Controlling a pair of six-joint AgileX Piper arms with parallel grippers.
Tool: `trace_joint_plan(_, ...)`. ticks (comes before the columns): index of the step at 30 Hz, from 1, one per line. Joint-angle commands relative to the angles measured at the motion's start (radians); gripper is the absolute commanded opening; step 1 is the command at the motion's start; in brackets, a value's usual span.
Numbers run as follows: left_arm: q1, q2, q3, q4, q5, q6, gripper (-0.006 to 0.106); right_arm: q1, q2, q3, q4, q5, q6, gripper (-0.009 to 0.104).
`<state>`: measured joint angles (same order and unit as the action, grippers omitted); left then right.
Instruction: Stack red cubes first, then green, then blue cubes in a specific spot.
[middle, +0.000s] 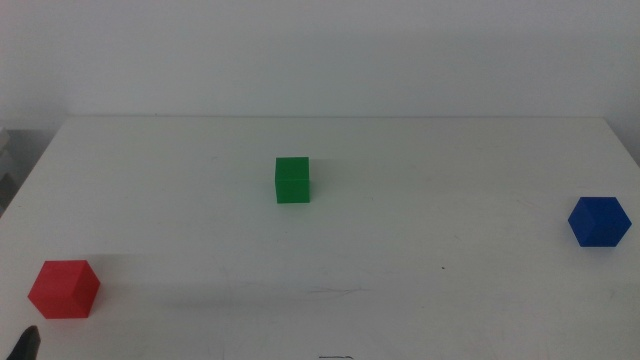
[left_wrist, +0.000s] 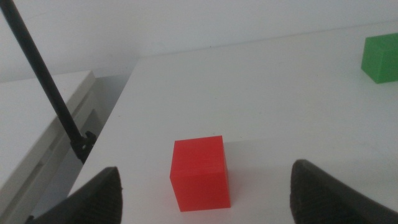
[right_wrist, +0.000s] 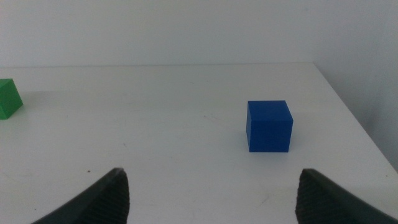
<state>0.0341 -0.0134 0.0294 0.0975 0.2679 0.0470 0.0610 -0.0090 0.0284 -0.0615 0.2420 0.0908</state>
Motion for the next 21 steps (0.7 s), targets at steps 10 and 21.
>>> trace_joint_plan(10, 0.008, 0.34, -0.221, -0.014, -0.065, -0.135, 0.091, -0.006, -0.022, -0.017, -0.019, -0.071, -0.008, 0.091)
trace_joint_plan(21, 0.008, 0.659, -0.628, -0.014, 0.409, -0.13, 0.091, -0.006, -0.022, -0.017, -0.019, -0.071, -0.008, 0.091)
